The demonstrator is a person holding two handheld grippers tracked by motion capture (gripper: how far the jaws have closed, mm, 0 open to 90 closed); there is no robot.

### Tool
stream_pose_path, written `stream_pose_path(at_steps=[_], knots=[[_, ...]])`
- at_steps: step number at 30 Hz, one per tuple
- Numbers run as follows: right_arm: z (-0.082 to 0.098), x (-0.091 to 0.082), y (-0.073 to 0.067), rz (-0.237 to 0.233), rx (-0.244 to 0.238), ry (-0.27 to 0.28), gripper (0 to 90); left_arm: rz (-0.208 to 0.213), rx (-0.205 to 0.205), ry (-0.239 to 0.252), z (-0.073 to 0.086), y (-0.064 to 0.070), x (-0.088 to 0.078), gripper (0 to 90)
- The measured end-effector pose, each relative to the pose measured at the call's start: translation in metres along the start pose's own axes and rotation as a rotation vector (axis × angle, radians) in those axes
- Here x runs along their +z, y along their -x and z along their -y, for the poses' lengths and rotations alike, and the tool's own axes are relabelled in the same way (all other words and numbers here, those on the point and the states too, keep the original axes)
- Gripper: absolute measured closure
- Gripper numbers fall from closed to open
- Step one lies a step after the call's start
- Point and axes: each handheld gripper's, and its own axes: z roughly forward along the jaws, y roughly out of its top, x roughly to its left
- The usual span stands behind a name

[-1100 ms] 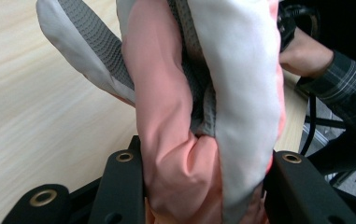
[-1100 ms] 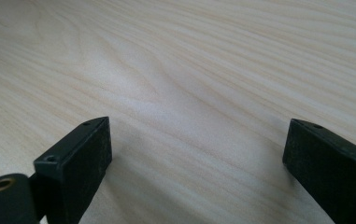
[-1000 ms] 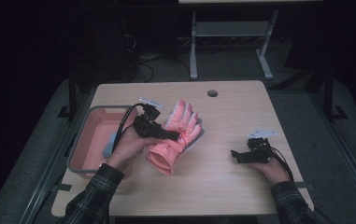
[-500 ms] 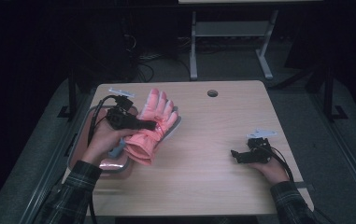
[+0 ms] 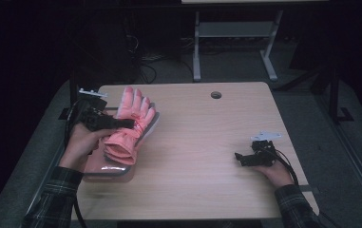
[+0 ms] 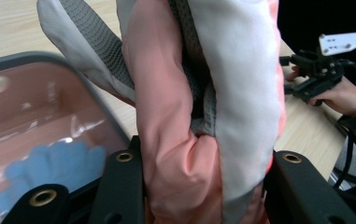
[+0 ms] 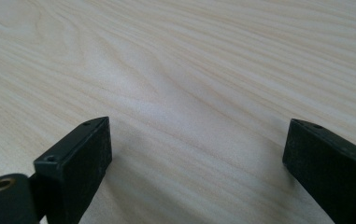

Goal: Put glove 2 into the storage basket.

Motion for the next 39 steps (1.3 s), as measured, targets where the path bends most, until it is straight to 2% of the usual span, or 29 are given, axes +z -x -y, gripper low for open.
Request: stream_pose_path(at_steps=[8,15,18,22,30,33,39], knots=[[0.0,0.0,0.0,-0.001,0.002,-0.001,7.4,-0.045,-0.056,0.021,0.011,-0.023,-0.019,60.1],[0.0,0.0,0.0,-0.001,0.001,-0.001,7.4,-0.095,-0.093,0.015,0.022,-0.043,-0.026,59.9],[0.0,0.0,0.0,-0.001,0.001,-0.001,7.4,-0.103,-0.114,0.015,0.027,-0.051,-0.026,59.8],[0.0,0.0,0.0,-0.001,0.0,0.0,7.4,-0.13,-0.136,-0.012,0.035,-0.06,-0.019,59.6],[0.0,0.0,0.0,0.0,0.0,0.0,7.4,-0.119,-0.183,-0.056,0.049,-0.076,0.008,58.9],[0.0,0.0,0.0,0.0,0.001,0.0,7.4,-0.122,-0.186,-0.075,0.051,-0.078,0.019,58.3],[0.0,0.0,0.0,0.0,0.0,0.0,7.4,-0.145,-0.191,-0.111,0.057,-0.084,0.031,56.7]])
